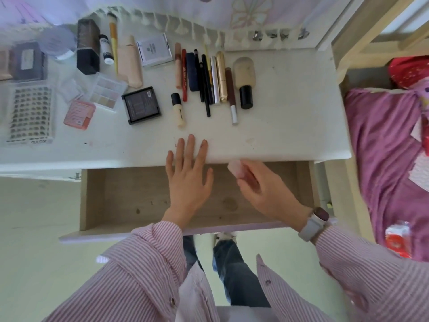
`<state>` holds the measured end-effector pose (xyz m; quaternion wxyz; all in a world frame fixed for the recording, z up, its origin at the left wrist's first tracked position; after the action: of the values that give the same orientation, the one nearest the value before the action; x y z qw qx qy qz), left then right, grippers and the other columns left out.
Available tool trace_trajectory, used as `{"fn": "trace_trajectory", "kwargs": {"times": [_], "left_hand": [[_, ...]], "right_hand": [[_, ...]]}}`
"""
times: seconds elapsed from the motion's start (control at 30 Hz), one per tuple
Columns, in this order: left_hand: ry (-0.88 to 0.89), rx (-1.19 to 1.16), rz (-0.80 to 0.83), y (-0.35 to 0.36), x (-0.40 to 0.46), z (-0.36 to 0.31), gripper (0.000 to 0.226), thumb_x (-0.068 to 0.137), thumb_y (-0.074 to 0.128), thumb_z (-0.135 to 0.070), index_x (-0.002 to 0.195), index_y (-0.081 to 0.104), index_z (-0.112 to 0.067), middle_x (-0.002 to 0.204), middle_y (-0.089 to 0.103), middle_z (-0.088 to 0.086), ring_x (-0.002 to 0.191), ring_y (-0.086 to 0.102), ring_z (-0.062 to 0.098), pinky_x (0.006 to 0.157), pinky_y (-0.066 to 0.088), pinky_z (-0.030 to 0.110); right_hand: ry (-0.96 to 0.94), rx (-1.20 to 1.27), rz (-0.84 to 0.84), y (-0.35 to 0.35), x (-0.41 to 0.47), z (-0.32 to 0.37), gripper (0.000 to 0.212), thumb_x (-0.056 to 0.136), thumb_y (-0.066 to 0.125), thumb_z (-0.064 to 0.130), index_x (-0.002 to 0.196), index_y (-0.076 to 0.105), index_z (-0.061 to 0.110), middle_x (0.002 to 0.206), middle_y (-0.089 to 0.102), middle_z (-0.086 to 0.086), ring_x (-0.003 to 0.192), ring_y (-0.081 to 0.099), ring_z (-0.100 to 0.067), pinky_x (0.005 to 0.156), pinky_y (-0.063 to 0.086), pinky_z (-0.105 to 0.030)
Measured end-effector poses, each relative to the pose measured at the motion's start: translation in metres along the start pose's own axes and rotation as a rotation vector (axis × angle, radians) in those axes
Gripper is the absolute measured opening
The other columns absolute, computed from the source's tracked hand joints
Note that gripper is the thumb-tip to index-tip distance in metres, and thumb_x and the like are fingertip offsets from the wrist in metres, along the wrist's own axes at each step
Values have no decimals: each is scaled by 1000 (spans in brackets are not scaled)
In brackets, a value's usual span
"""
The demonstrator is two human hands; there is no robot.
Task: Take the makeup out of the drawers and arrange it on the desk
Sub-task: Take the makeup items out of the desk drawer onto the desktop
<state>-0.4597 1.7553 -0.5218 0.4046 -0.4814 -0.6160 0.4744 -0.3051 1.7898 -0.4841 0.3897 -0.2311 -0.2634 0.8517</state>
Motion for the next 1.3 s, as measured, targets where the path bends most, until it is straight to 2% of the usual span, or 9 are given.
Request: {"fn": "trace_trajectory", "kwargs": {"times": [0.07,0.23,0.4,0.5,0.6,0.73,0.97,1.13,1.3], "left_hand": [[33,-60,-27,-8,-3,4,55,85,36,-25,139,36,-15,149,31,12,140,20,27,113,7,43],[25,-22,-32,-16,-19,17,57,80,33,-16,137,38,-13,146,36,11,138,27,26,113,13,48],[-23,-2,2,-14,-40,30,60,78,33,-21,137,37,-12,148,32,12,139,23,27,108,17,56],[-118,-81,25,-12,-60,42,55,80,33,-25,132,44,-10,147,33,15,138,25,31,107,20,57],[-119,-84,4,-7,-90,52,41,83,43,-25,119,54,-8,136,47,17,128,41,35,102,30,58],[-87,-18,-63,-4,-127,66,32,86,44,-32,102,64,-12,106,65,5,100,57,25,94,29,45],[76,21,-204,4,-158,90,26,89,47,-31,101,61,-14,90,62,5,88,47,20,90,24,38],[98,-21,-310,11,-158,97,17,88,51,-26,93,59,-12,84,60,6,84,37,18,83,23,35],[99,-38,-358,12,-157,98,18,89,52,-24,93,60,-9,85,61,7,85,36,19,85,21,35]], "right_hand": [[-108,-177,-178,-12,18,20,36,89,46,32,120,49,14,89,49,5,68,47,-6,60,39,-13],[-93,-506,-314,5,65,29,26,86,58,26,103,61,6,90,59,-16,84,53,-33,60,52,-40],[49,-430,-320,13,87,30,47,92,52,26,134,40,11,125,44,-17,112,40,-31,84,45,-36],[-22,-379,-425,11,68,36,49,87,57,21,131,43,6,124,44,-20,110,42,-33,87,43,-36],[-183,-384,-519,25,22,35,33,83,54,12,115,54,3,111,54,-19,101,48,-29,85,44,-37],[-180,-520,-430,68,-42,11,26,85,49,21,105,60,9,103,62,-12,95,57,-27,84,37,-37],[-60,-658,-558,102,-87,-8,24,91,47,28,92,63,11,87,65,-6,82,59,-26,98,33,-46],[-61,-708,-664,124,-102,-21,23,89,54,31,102,55,12,106,61,-8,113,46,-24,108,17,-55],[-80,-616,-729,126,-93,-24,10,90,51,20,97,44,18,110,60,-11,123,44,-31,106,10,-61]]}}
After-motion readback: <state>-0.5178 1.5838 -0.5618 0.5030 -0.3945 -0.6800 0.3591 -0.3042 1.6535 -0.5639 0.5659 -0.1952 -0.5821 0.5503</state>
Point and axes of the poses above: each hand's wrist, its own x-axis towards the middle knuckle, its own y-axis out of the palm, z = x × y, the point moved 7 cm from there along x, towards the middle knuckle
